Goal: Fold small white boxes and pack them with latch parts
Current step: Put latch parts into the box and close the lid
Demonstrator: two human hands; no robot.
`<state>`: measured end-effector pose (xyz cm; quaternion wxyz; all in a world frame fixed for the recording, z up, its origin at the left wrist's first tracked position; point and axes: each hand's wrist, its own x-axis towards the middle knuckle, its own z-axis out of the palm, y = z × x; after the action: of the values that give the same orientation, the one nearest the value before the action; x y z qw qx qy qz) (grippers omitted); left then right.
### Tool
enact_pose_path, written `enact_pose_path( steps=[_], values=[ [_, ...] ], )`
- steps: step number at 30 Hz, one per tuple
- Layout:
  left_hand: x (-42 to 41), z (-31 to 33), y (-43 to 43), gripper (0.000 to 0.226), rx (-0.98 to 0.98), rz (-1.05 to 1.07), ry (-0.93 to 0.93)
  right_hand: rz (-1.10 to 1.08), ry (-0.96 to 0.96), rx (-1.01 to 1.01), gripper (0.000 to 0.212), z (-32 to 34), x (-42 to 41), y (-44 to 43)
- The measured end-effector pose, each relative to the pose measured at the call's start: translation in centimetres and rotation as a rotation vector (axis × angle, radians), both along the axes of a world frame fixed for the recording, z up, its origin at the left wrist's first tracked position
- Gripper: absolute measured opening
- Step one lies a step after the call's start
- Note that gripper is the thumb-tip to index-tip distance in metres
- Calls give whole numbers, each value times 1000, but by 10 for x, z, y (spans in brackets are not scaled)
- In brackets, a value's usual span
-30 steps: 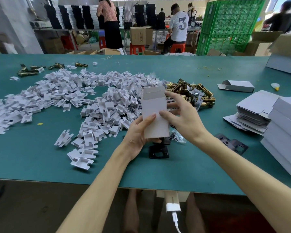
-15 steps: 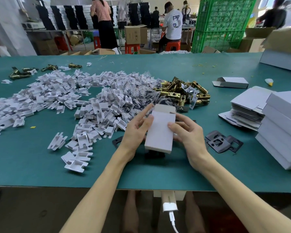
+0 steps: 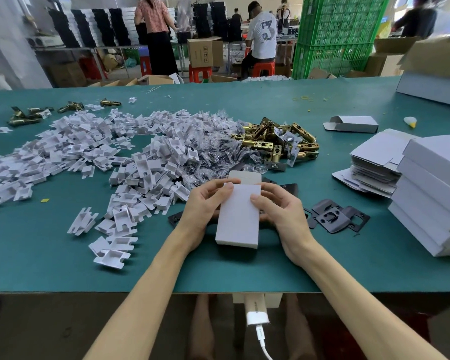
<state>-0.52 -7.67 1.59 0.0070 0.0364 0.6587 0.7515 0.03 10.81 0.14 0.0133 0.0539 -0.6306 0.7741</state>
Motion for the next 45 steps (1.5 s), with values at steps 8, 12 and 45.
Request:
enact_pose_path(
  steps=[8, 12, 45],
  values=[
    [1, 0, -1, 28, 51, -62, -34, 44, 11, -19, 17, 2, 3, 0],
    [3, 2, 0, 33, 31, -77, -32, 36, -1, -25, 19, 3, 3, 1],
    [1, -2, -4, 39, -19, -112, 57, 57, 44, -6, 35, 9, 11, -1]
  ],
)
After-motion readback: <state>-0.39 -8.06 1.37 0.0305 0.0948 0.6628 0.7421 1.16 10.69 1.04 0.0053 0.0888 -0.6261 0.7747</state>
